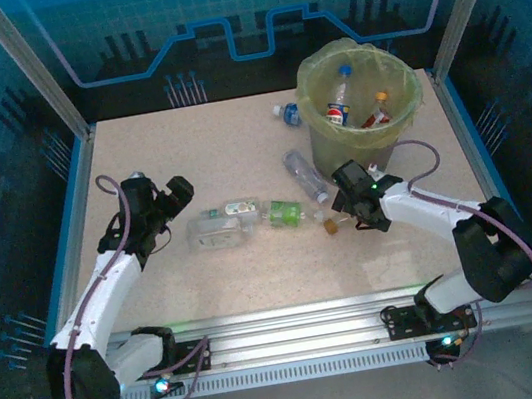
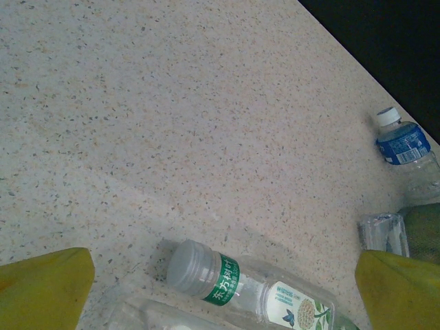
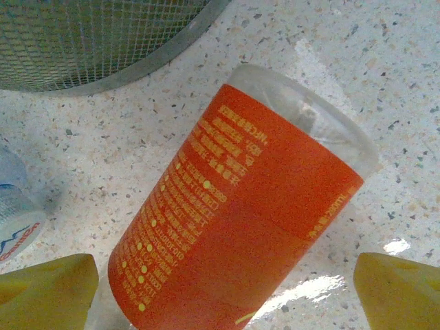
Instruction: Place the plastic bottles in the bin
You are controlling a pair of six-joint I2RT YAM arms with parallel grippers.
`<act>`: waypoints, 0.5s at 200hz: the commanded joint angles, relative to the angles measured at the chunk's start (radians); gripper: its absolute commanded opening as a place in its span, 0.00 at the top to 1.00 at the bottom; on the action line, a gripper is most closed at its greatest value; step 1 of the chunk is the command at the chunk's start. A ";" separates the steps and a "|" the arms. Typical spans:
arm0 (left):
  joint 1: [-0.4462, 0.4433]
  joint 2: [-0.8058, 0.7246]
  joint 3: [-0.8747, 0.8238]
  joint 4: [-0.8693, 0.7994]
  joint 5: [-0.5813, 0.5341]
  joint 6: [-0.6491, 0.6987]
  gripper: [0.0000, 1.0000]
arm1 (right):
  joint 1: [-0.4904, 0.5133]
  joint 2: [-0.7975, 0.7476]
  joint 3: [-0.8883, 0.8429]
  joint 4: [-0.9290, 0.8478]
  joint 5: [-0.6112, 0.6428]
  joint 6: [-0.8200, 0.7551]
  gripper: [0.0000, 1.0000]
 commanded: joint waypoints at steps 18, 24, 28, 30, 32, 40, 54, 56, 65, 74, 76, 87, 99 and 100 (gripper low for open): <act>0.009 0.001 0.002 -0.014 -0.013 0.016 0.01 | -0.010 0.003 -0.038 0.003 0.034 -0.009 0.07; 0.009 0.001 0.002 -0.016 -0.014 0.017 0.01 | -0.012 0.001 -0.042 0.004 0.034 -0.012 0.08; 0.009 0.001 0.002 -0.017 -0.013 0.017 0.01 | -0.013 0.000 -0.045 0.004 0.034 -0.014 0.08; 0.009 -0.001 0.002 -0.018 -0.014 0.017 0.01 | -0.014 -0.001 -0.047 0.003 0.034 -0.015 0.08; 0.009 0.000 0.003 -0.018 -0.015 0.017 0.01 | -0.014 -0.001 -0.047 0.003 0.034 -0.016 0.08; 0.009 -0.001 0.004 -0.018 -0.015 0.015 0.01 | -0.019 -0.003 -0.053 0.004 0.031 -0.021 0.08; 0.009 0.000 0.003 -0.018 -0.015 0.012 0.01 | -0.025 -0.001 -0.063 0.007 0.018 -0.033 0.08; 0.009 -0.001 0.003 -0.018 -0.015 0.012 0.01 | -0.026 0.000 -0.063 0.006 0.016 -0.035 0.08; 0.009 -0.001 0.004 -0.019 -0.015 0.012 0.01 | -0.030 -0.001 -0.068 0.006 0.012 -0.039 0.08; 0.009 -0.001 0.003 -0.019 -0.015 0.012 0.01 | -0.032 -0.002 -0.075 0.006 0.011 -0.046 0.08; 0.009 -0.002 0.003 -0.019 -0.015 0.012 0.01 | -0.033 -0.002 -0.075 0.006 0.011 -0.048 0.08; 0.009 -0.002 0.004 -0.022 -0.017 0.012 0.01 | -0.037 -0.003 -0.084 0.008 0.008 -0.054 0.08; 0.010 -0.004 0.004 -0.023 -0.019 0.012 0.01 | -0.043 -0.004 -0.093 0.016 -0.003 -0.064 0.08; 0.009 -0.004 0.004 -0.023 -0.018 0.012 0.01 | -0.044 -0.003 -0.093 0.017 -0.003 -0.064 0.08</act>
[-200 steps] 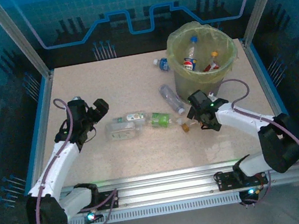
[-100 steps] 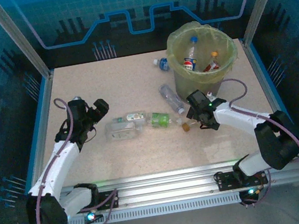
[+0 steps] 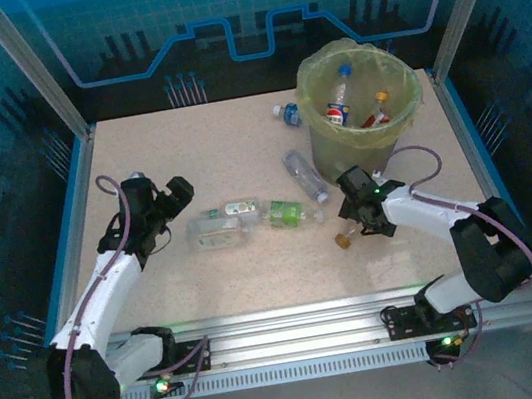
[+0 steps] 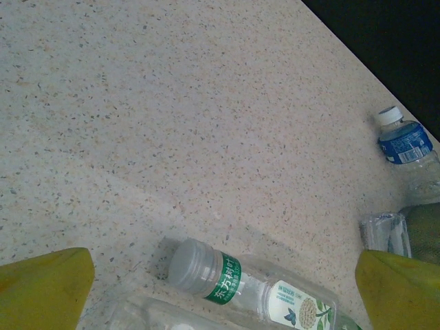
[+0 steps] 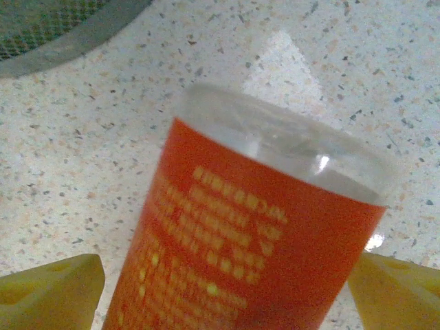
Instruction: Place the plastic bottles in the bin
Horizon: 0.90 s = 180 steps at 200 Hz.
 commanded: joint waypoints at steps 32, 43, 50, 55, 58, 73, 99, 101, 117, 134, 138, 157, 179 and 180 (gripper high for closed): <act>0.009 -0.002 0.003 -0.013 -0.018 0.011 0.01 | -0.048 0.013 -0.052 0.046 -0.055 -0.048 0.12; 0.010 -0.002 0.002 -0.012 -0.017 0.011 0.01 | -0.050 0.019 -0.052 0.054 -0.063 -0.054 0.15; 0.009 -0.002 0.001 -0.013 -0.017 0.011 0.01 | -0.051 0.023 -0.050 0.053 -0.066 -0.056 0.16; 0.009 -0.002 0.002 -0.013 -0.017 0.011 0.01 | -0.052 0.025 -0.048 0.053 -0.067 -0.058 0.17; 0.009 -0.002 0.001 -0.013 -0.019 0.011 0.01 | -0.051 0.026 -0.047 0.051 -0.068 -0.060 0.18; 0.009 -0.003 0.001 -0.013 -0.019 0.012 0.01 | -0.051 0.030 -0.043 0.048 -0.072 -0.066 0.25; 0.009 -0.003 -0.003 -0.013 -0.023 0.011 0.01 | -0.051 0.028 -0.042 0.040 -0.079 -0.071 0.37; 0.010 -0.004 -0.003 -0.013 -0.022 0.011 0.01 | -0.051 0.027 -0.042 0.039 -0.081 -0.071 0.38; 0.009 -0.005 -0.002 -0.013 -0.022 0.012 0.01 | -0.050 0.017 -0.042 0.036 -0.089 -0.078 0.46; 0.009 -0.005 -0.003 -0.013 -0.025 0.012 0.01 | -0.038 0.005 -0.032 0.019 -0.077 -0.095 0.50; 0.009 -0.006 -0.003 -0.013 -0.025 0.013 0.01 | -0.033 0.002 -0.029 0.013 -0.070 -0.102 0.51; 0.009 -0.006 -0.002 -0.013 -0.030 0.013 0.01 | 0.003 -0.025 -0.003 -0.033 -0.020 -0.128 0.53; 0.009 -0.006 -0.001 -0.012 -0.030 0.011 0.01 | 0.062 -0.070 0.035 -0.100 0.047 -0.155 0.54; 0.009 -0.006 -0.002 -0.012 -0.030 0.011 0.01 | 0.065 -0.072 0.036 -0.103 0.049 -0.157 0.54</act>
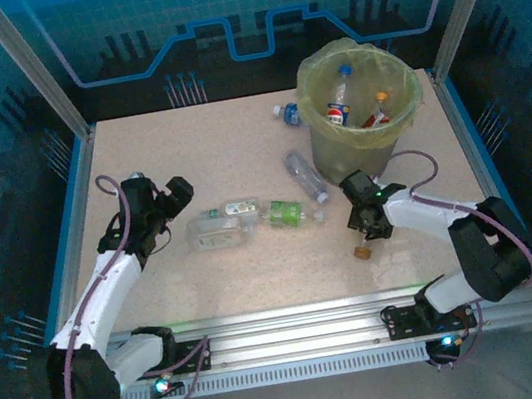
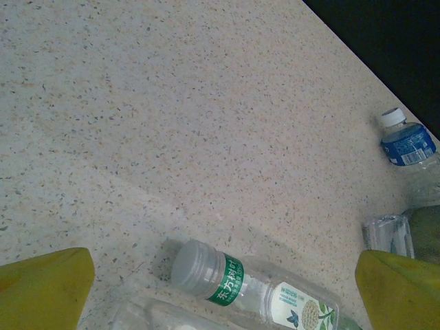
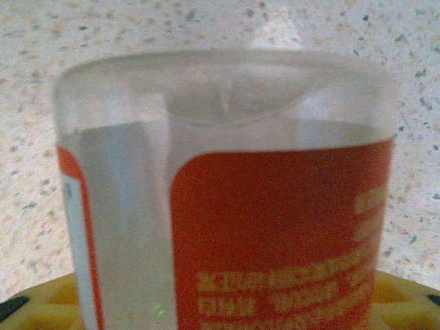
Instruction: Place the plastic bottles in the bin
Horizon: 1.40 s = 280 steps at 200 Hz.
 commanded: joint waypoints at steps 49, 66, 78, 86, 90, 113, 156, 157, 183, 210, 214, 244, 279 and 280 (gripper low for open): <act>0.009 -0.006 -0.004 -0.004 -0.017 0.005 0.01 | 0.191 -0.166 0.167 -0.209 0.159 -0.114 0.60; 0.009 -0.008 -0.004 -0.004 -0.018 0.005 0.01 | 0.235 -0.200 0.214 -0.220 0.151 -0.150 0.62; 0.009 -0.011 -0.004 -0.004 -0.020 0.006 0.01 | 0.261 -0.221 0.243 -0.222 0.141 -0.182 0.63; 0.009 -0.012 -0.004 -0.004 -0.020 0.005 0.01 | 0.275 -0.233 0.264 -0.222 0.128 -0.205 0.63; 0.009 -0.013 -0.004 -0.004 -0.020 0.005 0.01 | 0.279 -0.237 0.276 -0.220 0.118 -0.218 0.64; 0.009 -0.019 -0.006 -0.004 -0.024 0.003 0.01 | 0.290 -0.248 0.351 -0.223 0.065 -0.266 0.64; 0.009 -0.037 -0.010 -0.008 -0.032 0.002 0.01 | 0.290 -0.224 0.510 -0.206 -0.035 -0.350 0.64; 0.009 -0.037 -0.011 -0.009 -0.032 0.002 0.01 | 0.290 -0.223 0.516 -0.206 -0.036 -0.352 0.64; 0.009 -0.050 -0.010 -0.015 -0.040 0.007 0.01 | 0.273 -0.175 0.657 -0.227 -0.068 -0.404 0.64; 0.009 -0.057 -0.010 -0.017 -0.043 0.009 0.01 | 0.205 -0.108 0.792 -0.229 -0.165 -0.444 0.64; 0.009 -0.057 -0.011 -0.017 -0.043 0.009 0.01 | 0.192 -0.099 0.811 -0.228 -0.182 -0.447 0.64; 0.009 -0.060 -0.011 -0.015 -0.043 0.008 0.01 | 0.102 -0.027 0.954 -0.216 -0.266 -0.484 0.65; 0.009 -0.060 -0.005 -0.007 -0.045 0.012 0.01 | 0.013 0.067 1.103 -0.214 -0.255 -0.510 0.65; 0.009 -0.060 -0.005 -0.007 -0.045 0.012 0.01 | 0.011 0.070 1.107 -0.214 -0.253 -0.511 0.65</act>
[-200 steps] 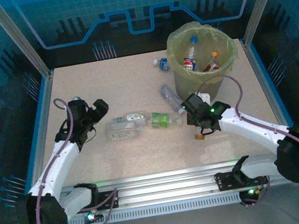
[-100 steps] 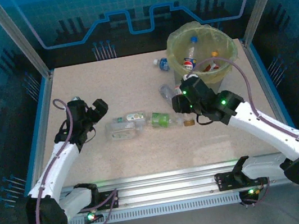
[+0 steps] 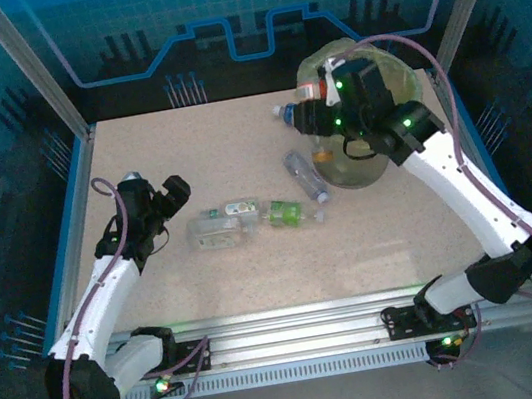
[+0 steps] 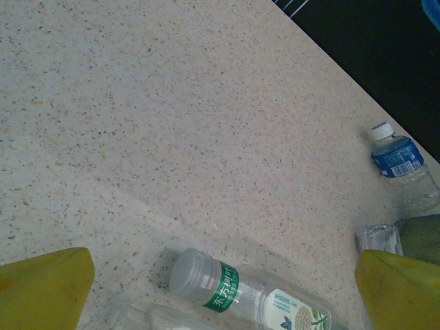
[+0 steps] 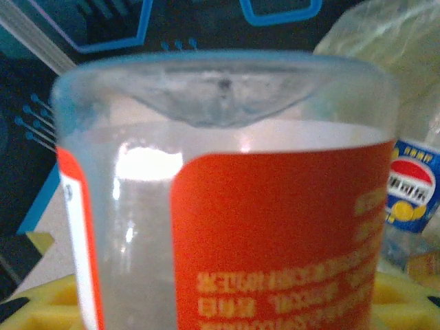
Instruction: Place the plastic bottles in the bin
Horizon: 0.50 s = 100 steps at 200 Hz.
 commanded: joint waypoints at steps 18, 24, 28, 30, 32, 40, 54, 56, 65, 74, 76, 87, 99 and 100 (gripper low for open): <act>0.009 -0.018 -0.003 -0.009 -0.019 0.016 0.01 | -0.079 0.092 0.150 0.005 0.035 -0.066 0.64; 0.009 -0.018 -0.003 -0.010 -0.019 0.017 0.01 | -0.088 0.105 0.162 0.013 0.063 -0.075 0.64; 0.009 -0.018 -0.003 -0.010 -0.019 0.017 0.01 | -0.094 0.115 0.170 0.014 0.084 -0.076 0.64; 0.009 -0.019 -0.004 -0.010 -0.019 0.017 0.01 | -0.097 0.119 0.175 0.013 0.092 -0.077 0.64; 0.009 -0.019 -0.004 -0.011 -0.019 0.017 0.01 | -0.101 0.123 0.180 0.014 0.100 -0.078 0.64; 0.009 -0.018 -0.004 -0.013 -0.019 0.018 0.01 | -0.118 0.141 0.197 0.017 0.120 -0.083 0.64; 0.009 -0.020 -0.008 -0.017 -0.019 0.018 0.01 | -0.142 0.167 0.219 0.019 0.175 -0.087 0.63; 0.009 -0.021 -0.010 -0.017 -0.020 0.018 0.01 | -0.146 0.171 0.222 0.019 0.181 -0.087 0.63; 0.009 -0.022 -0.013 -0.018 -0.019 0.018 0.01 | -0.163 0.187 0.233 0.013 0.206 -0.085 0.63; 0.009 -0.023 -0.014 -0.018 -0.020 0.018 0.01 | -0.180 0.199 0.237 0.011 0.233 -0.078 0.63; 0.009 -0.023 -0.015 -0.018 -0.020 0.018 0.01 | -0.183 0.201 0.238 0.011 0.236 -0.076 0.63; 0.009 -0.023 -0.015 -0.018 -0.022 0.018 0.01 | -0.206 0.211 0.235 0.009 0.242 -0.059 0.62; 0.010 -0.021 -0.014 -0.015 -0.022 0.016 0.01 | -0.226 0.219 0.225 0.015 0.248 -0.044 0.62; 0.009 -0.021 -0.014 -0.015 -0.021 0.017 0.01 | -0.228 0.219 0.224 0.015 0.251 -0.043 0.62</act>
